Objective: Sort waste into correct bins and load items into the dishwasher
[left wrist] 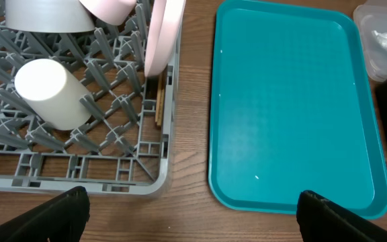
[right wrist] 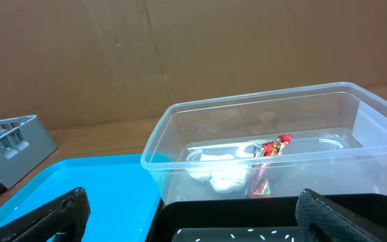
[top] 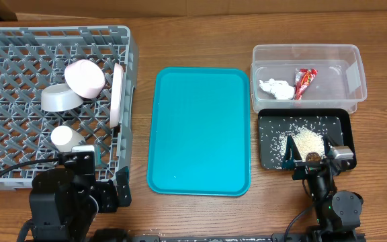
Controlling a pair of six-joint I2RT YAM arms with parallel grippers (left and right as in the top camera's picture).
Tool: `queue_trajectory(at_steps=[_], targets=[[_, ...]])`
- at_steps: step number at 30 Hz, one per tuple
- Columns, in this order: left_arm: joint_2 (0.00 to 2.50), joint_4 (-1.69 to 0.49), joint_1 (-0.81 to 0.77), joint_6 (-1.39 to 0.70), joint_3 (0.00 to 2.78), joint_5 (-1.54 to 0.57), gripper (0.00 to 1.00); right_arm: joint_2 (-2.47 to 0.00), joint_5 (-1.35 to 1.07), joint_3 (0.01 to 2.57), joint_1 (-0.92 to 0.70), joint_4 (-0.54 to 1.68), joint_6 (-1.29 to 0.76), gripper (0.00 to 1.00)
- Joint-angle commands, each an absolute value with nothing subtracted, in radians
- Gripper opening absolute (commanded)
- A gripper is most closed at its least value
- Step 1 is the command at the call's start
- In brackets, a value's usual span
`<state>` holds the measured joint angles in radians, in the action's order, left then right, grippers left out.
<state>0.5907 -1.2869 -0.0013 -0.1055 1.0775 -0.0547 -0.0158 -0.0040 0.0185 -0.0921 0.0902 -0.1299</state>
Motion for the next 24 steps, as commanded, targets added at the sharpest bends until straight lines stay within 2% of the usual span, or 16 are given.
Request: queue_trajectory(at_steps=[1, 10, 12, 18, 20, 21, 24], targets=[[0.582, -1.283, -0.005, -0.101, 1.075, -0.048, 1.00, -0.009, -0.012, 0.008, -0.089, 0.084, -0.126, 1.00], [0.572, -1.288, -0.008, -0.099, 1.073, -0.042, 1.00, -0.009, -0.012, 0.008, -0.089, 0.084, -0.126, 1.00], [0.493, -1.251, 0.006, -0.096, 1.017, 0.004, 1.00, -0.009, -0.012, 0.008, -0.089, 0.084, -0.126, 1.00], [0.191, -0.875, 0.011, -0.102, 0.573, -0.030, 1.00, -0.009, -0.012, 0.008, -0.089, 0.084, -0.126, 1.00], [0.094, -0.697, 0.010, -0.115, 0.407, -0.048, 1.00, -0.009, -0.012, 0.008, -0.089, 0.084, -0.126, 1.00], [0.028, -0.529, 0.010, -0.120, 0.289, -0.051, 1.00, -0.009, -0.012, 0.008, -0.089, 0.084, -0.126, 1.00], [0.005, -0.325, 0.001, -0.119, 0.176, -0.049, 1.00, -0.009, -0.012, 0.008, -0.089, 0.084, -0.126, 1.00]])
